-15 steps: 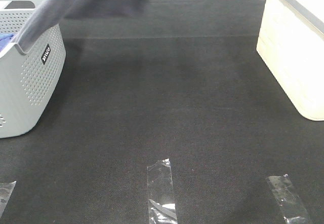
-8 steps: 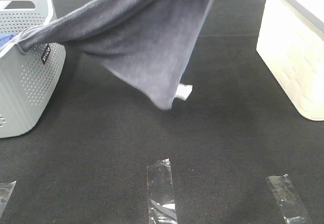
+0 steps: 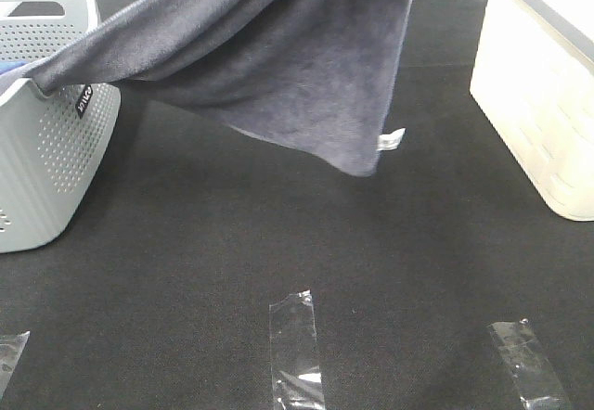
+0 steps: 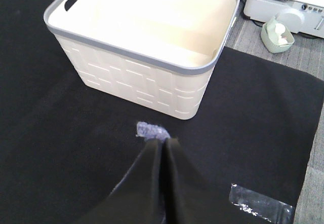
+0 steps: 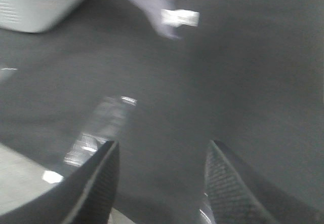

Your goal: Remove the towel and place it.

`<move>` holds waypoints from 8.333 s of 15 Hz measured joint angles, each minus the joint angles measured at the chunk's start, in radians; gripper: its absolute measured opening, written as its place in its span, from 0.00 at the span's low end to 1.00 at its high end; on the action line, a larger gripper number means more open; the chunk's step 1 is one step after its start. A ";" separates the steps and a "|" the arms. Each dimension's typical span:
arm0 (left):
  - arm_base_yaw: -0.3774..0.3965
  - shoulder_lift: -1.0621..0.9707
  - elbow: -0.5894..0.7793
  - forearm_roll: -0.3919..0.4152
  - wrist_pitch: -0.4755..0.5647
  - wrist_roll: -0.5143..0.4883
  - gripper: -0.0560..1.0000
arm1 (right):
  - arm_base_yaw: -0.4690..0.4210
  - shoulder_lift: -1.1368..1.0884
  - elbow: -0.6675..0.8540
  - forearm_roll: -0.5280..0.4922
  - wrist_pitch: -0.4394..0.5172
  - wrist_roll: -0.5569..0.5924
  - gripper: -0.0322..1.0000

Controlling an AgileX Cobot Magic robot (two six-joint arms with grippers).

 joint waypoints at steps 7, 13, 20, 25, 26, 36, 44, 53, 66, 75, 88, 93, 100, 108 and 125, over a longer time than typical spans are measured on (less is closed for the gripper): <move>0.000 -0.045 0.000 -0.001 0.000 0.026 0.05 | 0.000 0.644 0.042 0.761 -0.105 -0.985 0.68; 0.000 -0.045 0.000 -0.001 -0.017 0.028 0.05 | 0.028 1.112 0.038 1.039 0.004 -1.432 0.73; 0.000 -0.045 0.000 -0.001 -0.023 0.028 0.05 | 0.101 1.410 -0.113 1.049 0.009 -1.487 0.73; 0.000 -0.045 0.000 -0.003 -0.023 0.028 0.05 | 0.228 1.420 -0.124 1.048 0.020 -1.495 0.55; 0.000 -0.045 0.000 -0.004 -0.024 0.028 0.05 | 0.228 1.420 -0.124 1.048 0.019 -1.493 0.40; 0.019 -0.046 0.000 0.396 -0.040 -0.221 0.05 | 0.228 1.225 -0.244 0.761 -0.257 -0.753 0.03; 0.254 0.049 0.001 0.496 -0.321 -0.332 0.05 | 0.229 1.251 -1.154 -0.559 -0.016 0.567 0.03; 0.409 0.180 0.002 0.504 -1.199 -0.391 0.05 | 0.231 1.594 -1.910 -0.692 -0.278 0.491 0.03; 0.361 0.243 0.002 0.542 -0.513 -0.376 0.05 | 0.236 1.686 -1.925 -0.739 0.181 0.477 0.03; 0.322 0.165 0.005 0.409 0.171 -0.392 0.05 | 0.236 1.472 -1.446 -0.554 0.210 0.528 0.03; -0.021 -0.324 0.943 0.219 0.186 -0.606 0.05 | 0.232 0.888 -0.480 -0.426 0.209 0.520 0.03; -0.216 -0.419 1.118 0.218 0.185 -0.815 0.05 | 0.232 0.646 -0.287 -0.349 0.210 0.538 0.03; -0.355 -0.462 1.341 0.124 0.115 -1.034 0.05 | 0.232 0.493 -0.109 -0.255 0.215 0.605 0.03; -0.355 -0.395 1.429 0.139 -0.070 -1.046 0.07 | 0.232 0.529 0.015 -0.308 0.212 0.606 0.03; -0.043 -0.366 1.105 0.362 -0.041 -0.901 0.66 | 0.232 0.790 -0.394 -0.338 0.073 0.456 0.57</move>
